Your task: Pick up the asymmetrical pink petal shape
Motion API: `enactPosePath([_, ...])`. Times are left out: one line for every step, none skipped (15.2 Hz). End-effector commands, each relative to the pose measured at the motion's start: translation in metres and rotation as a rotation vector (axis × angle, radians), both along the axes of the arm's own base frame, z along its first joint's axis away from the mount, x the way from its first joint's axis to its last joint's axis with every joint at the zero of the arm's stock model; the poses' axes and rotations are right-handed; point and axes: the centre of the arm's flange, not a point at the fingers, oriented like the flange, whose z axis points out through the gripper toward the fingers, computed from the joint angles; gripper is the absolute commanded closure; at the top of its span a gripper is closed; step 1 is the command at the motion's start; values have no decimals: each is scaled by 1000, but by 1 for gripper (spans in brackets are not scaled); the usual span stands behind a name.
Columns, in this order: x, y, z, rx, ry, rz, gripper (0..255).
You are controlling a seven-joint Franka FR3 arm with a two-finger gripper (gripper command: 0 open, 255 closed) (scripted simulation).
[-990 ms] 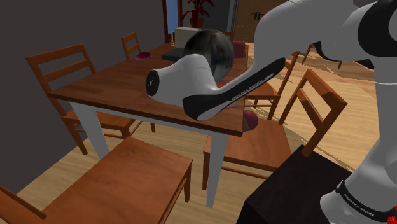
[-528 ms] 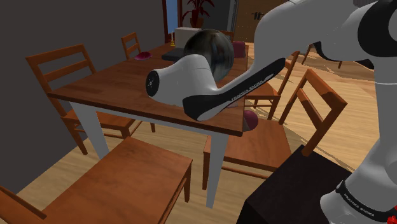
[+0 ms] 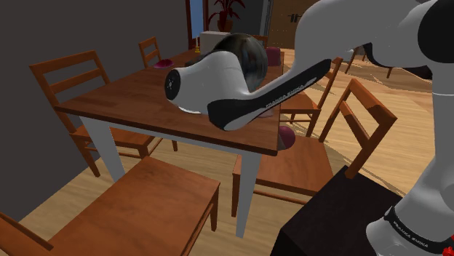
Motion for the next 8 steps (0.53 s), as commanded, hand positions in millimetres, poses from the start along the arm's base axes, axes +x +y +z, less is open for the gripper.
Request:
enactPosePath([0,-1,11,0,0,0,255])
enactPosePath([0,-1,16,0,0,0,255])
enactPosePath([0,-1,21,0,0,0,255])
enactPosePath([0,-1,26,0,0,0,255])
enactPosePath([0,-1,32,0,0,0,255])
enactPosePath([0,-1,37,0,0,0,255])
enactPosePath([0,-1,42,0,0,0,255])
enactPosePath([0,-1,48,0,0,0,255])
